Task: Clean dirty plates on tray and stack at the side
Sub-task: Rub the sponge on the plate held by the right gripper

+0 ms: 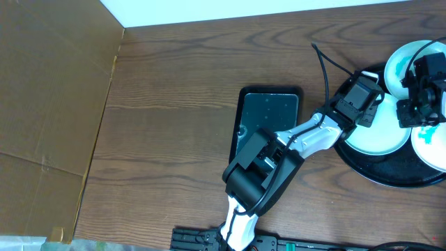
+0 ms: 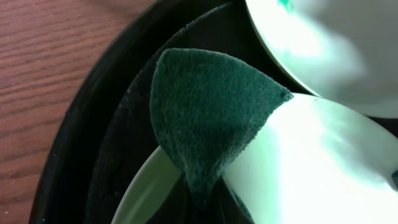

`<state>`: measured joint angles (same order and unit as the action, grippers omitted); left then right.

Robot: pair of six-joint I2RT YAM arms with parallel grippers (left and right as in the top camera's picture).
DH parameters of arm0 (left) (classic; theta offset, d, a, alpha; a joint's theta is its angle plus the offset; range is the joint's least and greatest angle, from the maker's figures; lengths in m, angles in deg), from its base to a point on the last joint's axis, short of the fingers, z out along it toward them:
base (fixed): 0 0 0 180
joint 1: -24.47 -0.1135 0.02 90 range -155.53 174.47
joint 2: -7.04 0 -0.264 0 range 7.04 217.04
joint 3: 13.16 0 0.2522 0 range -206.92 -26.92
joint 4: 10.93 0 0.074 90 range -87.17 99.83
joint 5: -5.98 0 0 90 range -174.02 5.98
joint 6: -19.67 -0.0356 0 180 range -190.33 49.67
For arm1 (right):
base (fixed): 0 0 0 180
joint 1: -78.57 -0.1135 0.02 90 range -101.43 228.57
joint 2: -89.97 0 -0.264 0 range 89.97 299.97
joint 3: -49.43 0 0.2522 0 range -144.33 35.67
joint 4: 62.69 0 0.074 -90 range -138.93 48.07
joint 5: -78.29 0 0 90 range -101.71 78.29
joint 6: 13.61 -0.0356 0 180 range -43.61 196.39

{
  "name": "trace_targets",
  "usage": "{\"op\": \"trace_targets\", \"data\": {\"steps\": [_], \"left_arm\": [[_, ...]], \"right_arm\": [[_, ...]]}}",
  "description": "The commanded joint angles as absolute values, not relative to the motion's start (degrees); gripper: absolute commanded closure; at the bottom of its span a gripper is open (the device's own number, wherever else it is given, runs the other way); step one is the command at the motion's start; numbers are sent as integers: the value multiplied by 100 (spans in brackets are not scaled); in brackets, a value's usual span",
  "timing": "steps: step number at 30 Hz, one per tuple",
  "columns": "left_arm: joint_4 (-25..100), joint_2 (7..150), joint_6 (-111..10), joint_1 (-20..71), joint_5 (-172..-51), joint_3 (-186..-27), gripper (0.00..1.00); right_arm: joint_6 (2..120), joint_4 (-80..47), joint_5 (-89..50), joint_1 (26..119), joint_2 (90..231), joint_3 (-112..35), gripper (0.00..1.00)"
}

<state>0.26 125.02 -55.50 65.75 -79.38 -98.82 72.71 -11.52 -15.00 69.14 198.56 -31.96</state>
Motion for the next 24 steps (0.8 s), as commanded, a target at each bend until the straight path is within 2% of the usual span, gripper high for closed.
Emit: {"op": "trace_targets", "data": {"steps": [1, 13, 19, 24], "left_arm": [[76, 12631, -5515, 6568, -7839, -9858, 93], [1327, 12427, -5963, 6581, -7715, -9860, 93], [1523, 12099, -5029, 6870, -7813, -9860, 93], [1327, 12003, -3869, 7217, -8407, -9860, 93]], "right_arm": [[7389, -1148, -1369, 6949, 19937, -3078, 99], [7391, -1150, -1367, 6949, 19937, -3078, 99], [7389, -1169, -1367, 6949, 19937, -3078, 99], [7389, -1193, -1369, 6949, 19937, -3078, 99]]}}
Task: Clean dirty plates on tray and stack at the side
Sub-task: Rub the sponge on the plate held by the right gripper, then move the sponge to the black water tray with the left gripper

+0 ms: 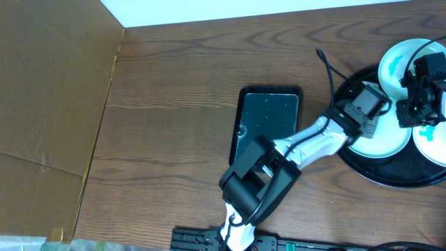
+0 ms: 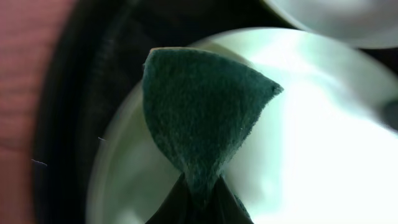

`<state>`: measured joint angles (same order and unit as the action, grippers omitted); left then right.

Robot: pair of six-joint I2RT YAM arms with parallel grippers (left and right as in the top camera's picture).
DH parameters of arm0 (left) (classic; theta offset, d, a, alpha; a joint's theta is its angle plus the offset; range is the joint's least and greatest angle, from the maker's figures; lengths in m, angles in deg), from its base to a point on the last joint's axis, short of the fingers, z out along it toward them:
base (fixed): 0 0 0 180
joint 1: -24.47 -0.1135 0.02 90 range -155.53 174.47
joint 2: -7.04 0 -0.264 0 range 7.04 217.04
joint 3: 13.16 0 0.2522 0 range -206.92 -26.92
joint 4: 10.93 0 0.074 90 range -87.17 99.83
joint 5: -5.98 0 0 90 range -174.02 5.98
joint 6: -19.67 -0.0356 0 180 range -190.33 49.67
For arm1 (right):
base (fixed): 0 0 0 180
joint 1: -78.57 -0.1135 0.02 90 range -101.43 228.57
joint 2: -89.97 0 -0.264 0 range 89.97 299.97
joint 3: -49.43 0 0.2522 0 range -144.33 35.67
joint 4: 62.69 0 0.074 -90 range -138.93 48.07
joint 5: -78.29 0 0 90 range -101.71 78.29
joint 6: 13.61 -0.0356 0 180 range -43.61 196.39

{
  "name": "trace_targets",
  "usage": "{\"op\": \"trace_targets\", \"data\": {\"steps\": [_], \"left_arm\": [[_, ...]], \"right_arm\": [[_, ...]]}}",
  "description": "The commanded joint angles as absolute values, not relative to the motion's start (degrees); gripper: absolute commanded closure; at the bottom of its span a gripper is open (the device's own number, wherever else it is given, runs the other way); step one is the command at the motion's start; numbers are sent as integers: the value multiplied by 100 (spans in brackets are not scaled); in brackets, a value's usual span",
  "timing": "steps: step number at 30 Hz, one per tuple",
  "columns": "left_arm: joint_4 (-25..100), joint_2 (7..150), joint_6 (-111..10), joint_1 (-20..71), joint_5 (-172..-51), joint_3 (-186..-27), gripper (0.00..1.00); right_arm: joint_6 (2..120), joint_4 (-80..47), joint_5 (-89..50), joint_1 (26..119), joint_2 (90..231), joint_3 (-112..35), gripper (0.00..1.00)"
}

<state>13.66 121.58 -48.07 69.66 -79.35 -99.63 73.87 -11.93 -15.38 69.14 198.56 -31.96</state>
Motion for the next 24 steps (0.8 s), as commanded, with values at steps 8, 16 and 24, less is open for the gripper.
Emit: {"op": "trace_targets", "data": {"steps": [8, 16, 24], "left_arm": [[1331, 12054, -3471, 7525, -7988, -9860, 93], [1936, 12054, -4015, 7104, -7284, -9845, 93], [2059, 12054, -4579, 6522, -6517, -9742, 93]], "right_arm": [[7387, -1191, -1369, 6949, 19937, -3078, 99], [7389, -1191, -1367, 6949, 19937, -3078, 99], [7389, -1189, -1369, 6949, 19937, -3078, 99]]}}
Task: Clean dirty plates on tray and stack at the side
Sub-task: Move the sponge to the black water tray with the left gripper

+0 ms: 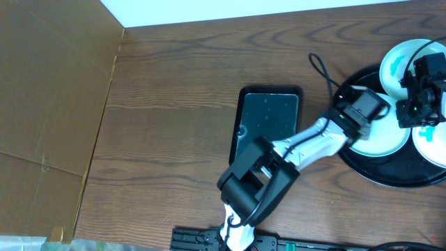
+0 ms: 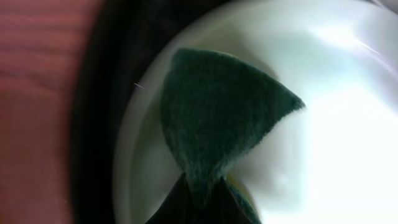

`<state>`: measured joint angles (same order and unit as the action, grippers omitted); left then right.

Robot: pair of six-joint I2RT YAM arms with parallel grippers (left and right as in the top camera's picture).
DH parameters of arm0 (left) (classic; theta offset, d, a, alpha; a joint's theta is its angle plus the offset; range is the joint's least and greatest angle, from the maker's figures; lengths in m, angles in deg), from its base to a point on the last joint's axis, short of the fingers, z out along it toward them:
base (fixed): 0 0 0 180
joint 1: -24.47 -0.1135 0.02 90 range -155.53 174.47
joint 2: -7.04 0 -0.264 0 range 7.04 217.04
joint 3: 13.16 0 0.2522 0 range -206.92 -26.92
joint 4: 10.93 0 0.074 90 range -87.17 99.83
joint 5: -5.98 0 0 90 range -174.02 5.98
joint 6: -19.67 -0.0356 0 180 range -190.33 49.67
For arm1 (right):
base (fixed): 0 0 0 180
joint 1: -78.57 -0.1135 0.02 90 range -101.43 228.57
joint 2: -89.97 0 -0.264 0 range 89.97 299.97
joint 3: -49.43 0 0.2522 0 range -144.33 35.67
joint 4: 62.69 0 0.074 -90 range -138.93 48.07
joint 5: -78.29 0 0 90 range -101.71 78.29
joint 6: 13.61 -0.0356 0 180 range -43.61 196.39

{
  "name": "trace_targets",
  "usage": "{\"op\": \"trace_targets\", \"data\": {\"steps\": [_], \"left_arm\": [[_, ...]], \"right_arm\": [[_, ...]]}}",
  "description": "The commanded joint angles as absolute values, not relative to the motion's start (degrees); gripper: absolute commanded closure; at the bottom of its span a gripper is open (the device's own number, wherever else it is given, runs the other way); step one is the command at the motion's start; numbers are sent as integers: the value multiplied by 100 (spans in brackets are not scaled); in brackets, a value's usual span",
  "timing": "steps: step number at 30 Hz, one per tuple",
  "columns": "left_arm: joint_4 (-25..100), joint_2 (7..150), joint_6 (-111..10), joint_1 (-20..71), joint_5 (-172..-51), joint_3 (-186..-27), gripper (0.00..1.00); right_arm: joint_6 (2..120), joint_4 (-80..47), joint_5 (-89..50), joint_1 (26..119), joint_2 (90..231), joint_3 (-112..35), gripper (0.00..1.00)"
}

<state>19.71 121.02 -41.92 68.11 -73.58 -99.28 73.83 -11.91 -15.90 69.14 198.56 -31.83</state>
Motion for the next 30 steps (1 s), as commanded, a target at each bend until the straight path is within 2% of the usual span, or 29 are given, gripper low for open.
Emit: {"op": "trace_targets", "data": {"steps": [1, 5, 13, 20, 26, 30], "left_arm": [[2028, 12054, -4691, 6459, -6460, -9742, 93], [1707, 11995, -5016, 6301, -6421, -9755, 93], [1233, 10952, -4708, 6290, -6532, -9816, 93], [2133, 9756, -4715, 6054, -6530, -9814, 93], [3746, 9383, -4713, 5571, -6526, -9814, 93], [4404, 9387, -4684, 5211, -6530, -9762, 93]], "right_arm": [[7389, -1191, -1369, 6949, 19937, -3078, 99], [7389, -1191, -1369, 6949, 19937, -3078, 99], [7385, -1180, -1374, 6912, 19915, -3153, 99], [7505, -1189, -1057, 6516, 19378, -3183, 99], [7649, -1193, 915, 5773, 18597, -3183, 99], [7737, -1263, 2434, 5178, 18147, -3183, 99]]}}
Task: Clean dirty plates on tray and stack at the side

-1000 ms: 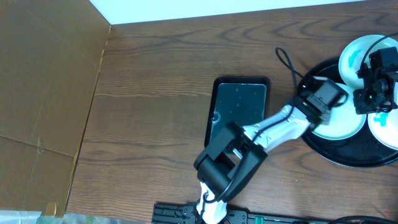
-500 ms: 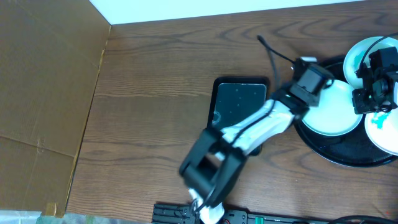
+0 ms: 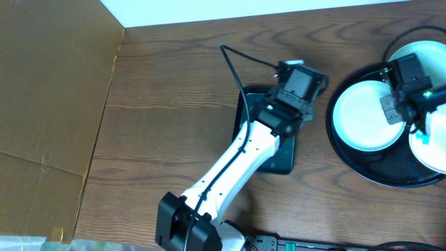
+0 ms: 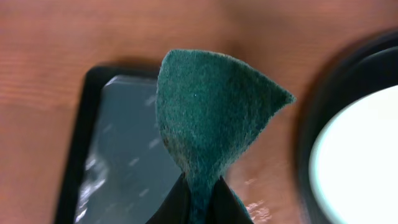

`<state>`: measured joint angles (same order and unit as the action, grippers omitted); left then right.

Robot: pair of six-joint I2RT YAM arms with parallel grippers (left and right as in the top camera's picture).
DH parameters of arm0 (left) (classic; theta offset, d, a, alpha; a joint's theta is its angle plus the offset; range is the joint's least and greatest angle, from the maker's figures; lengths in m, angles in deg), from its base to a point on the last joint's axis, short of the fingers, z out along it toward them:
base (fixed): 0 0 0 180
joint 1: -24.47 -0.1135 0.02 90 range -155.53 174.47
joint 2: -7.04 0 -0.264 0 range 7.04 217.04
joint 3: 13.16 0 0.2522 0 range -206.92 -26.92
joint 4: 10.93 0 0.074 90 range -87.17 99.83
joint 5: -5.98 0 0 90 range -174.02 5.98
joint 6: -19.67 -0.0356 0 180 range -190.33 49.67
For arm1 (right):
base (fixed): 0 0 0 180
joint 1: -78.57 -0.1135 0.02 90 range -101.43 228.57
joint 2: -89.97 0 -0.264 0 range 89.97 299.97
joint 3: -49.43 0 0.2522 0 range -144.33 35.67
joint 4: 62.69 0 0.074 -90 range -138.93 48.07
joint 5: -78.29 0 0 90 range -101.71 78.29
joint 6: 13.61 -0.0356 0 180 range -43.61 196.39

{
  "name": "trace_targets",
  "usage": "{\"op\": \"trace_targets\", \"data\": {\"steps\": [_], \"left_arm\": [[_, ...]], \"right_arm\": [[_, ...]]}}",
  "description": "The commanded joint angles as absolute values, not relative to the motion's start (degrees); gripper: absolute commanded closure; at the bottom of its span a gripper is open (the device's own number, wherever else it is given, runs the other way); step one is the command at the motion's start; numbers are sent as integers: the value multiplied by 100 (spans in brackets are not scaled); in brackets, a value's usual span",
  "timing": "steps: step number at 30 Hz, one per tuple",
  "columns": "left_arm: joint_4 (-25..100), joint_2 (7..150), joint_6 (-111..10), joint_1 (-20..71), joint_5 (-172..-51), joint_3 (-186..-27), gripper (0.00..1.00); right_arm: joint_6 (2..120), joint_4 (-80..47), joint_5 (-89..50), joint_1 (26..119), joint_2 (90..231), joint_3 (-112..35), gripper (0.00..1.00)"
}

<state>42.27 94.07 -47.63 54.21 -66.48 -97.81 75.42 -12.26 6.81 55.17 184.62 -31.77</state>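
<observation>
My left gripper [image 4: 199,190] is shut on a dark green scouring pad [image 4: 211,112], held over the wood between the shallow black rectangular tray [image 4: 115,143] and the round black tray [image 4: 320,118]. In the overhead view the left gripper [image 3: 301,85] hangs above the far right corner of the rectangular tray [image 3: 252,111]. The round tray [image 3: 380,176] carries a plain white plate [image 3: 362,118], a second plate [image 3: 421,56] behind it and a third plate [image 3: 433,148] at the right edge. My right gripper [image 3: 391,107] sits at the plain plate's right rim; its jaws are hidden from view.
A brown cardboard wall [image 3: 49,104] lines the left side. A black cable [image 3: 244,57] loops over the wood behind the left gripper. The left arm [image 3: 230,167] crosses the rectangular tray diagonally from the front edge.
My left gripper has gone from the white plate on the round tray to above the rectangular tray's far right corner, still holding the pad. The right gripper has shifted left along the plate's rim.
The pad in my left gripper was at the plate's left edge on the round tray, then lay on the plate's face at two moments, while the right gripper stayed at the plate's right side. Now the pad is off the round tray, beside the rectangular one.
</observation>
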Motion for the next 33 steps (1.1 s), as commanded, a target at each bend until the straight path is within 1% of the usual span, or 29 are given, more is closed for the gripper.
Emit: {"op": "trace_targets", "data": {"steps": [1, 4, 9, 17, 21, 23, 25, 26, 27, 28, 29, 30, 33], "left_arm": [[4518, 9387, -4605, 5115, -6530, -9751, 93], [4872, 9387, -4334, 4815, -6530, -9740, 93], [5300, 9387, -4190, 4400, -6532, -9735, 93], [5619, 9387, -4192, 4312, -6532, -9727, 93], [5639, 9387, -4195, 4312, -6532, -9725, 93], [5637, 9387, -4195, 4312, -6532, -9725, 93], [5637, 9387, -4192, 4312, -6532, -9725, 93], [5637, 9387, -4192, 4312, -6532, -9725, 93], [5637, 9387, -4195, 4312, -6532, -9725, 93], [5637, 9387, -4195, 4312, -6532, -9725, 93], [5637, 9387, -4192, 4312, -6532, -9725, 93], [5637, 9387, -4192, 4312, -6532, -9725, 93], [5639, 9387, -4195, 4312, -6532, -9725, 93]], "right_arm": [[7837, -1301, 2775, 5051, 18055, -3183, 99], [8318, -1405, 3699, 4680, 17802, -3183, 99], [9807, -1764, 4797, 4031, 17437, -3183, 99], [11555, -3064, 6222, 3187, 17321, -3183, 99], [11704, -3283, 6497, 3174, 17321, -3183, 99], [11286, -3193, 6436, 3178, 17321, -3181, 99], [10414, -2824, 5940, 3246, 17321, -3179, 99], [9918, -2503, 5306, 3340, 17321, -3174, 99], [9597, -2173, 4102, 3541, 17336, -3159, 99], [9584, -1932, 2871, 3784, 17376, -3144, 99], [9693, -1751, 1870, 4044, 17406, -3144, 99], [9647, -1655, 1210, 4308, 17426, -3144, 99], [8440, -1718, 145, 5076, 17373, -3144, 99]]}}
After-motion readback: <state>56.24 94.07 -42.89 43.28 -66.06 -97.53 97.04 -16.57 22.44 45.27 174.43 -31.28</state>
